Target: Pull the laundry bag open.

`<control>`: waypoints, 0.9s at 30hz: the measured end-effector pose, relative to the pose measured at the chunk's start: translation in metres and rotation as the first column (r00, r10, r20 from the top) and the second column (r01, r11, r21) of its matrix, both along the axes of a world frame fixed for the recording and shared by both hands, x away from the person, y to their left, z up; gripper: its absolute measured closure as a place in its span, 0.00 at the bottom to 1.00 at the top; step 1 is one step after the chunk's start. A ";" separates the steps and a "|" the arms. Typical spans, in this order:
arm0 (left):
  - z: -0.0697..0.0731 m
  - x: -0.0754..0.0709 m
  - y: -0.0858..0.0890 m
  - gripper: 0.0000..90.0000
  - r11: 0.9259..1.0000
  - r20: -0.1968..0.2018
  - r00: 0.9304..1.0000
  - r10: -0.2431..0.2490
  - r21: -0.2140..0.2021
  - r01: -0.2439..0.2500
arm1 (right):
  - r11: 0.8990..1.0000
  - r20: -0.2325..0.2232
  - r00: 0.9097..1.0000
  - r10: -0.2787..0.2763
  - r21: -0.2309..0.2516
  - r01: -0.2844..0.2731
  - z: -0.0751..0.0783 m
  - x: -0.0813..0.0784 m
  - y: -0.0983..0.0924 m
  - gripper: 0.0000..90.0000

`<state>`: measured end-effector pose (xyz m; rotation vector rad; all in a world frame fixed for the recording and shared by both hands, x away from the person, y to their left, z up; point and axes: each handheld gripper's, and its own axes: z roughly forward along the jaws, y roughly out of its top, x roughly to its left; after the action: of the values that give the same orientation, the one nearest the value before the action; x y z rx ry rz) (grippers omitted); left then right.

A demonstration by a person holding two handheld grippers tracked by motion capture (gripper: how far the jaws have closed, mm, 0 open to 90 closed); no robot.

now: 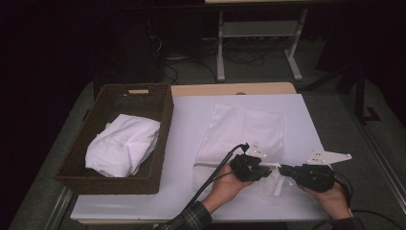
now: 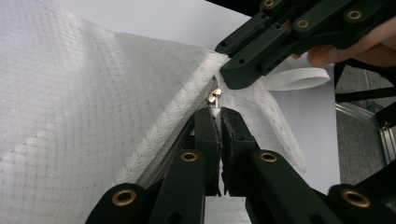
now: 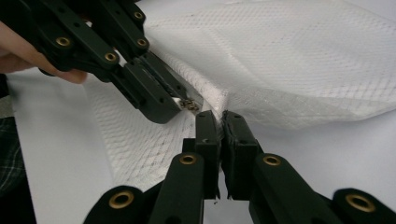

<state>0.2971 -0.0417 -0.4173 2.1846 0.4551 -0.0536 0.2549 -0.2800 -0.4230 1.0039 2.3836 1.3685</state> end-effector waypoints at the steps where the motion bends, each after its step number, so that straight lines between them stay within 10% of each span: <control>1: 0.000 0.000 0.000 0.96 1.000 0.002 1.000 -0.001 0.001 0.001 | 1.000 -0.002 1.000 0.001 -0.003 -0.001 0.000 0.000 0.000 0.95; 27: 0.003 0.001 0.008 0.96 1.000 0.005 1.000 0.004 0.009 -0.004 | 0.999 -0.006 0.999 -0.041 -0.009 0.041 -0.004 0.002 -0.009 0.95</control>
<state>0.2984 -0.0333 -0.4146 2.1918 0.4570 -0.0439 0.2571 -0.2890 -0.4267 1.0497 2.3581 1.3415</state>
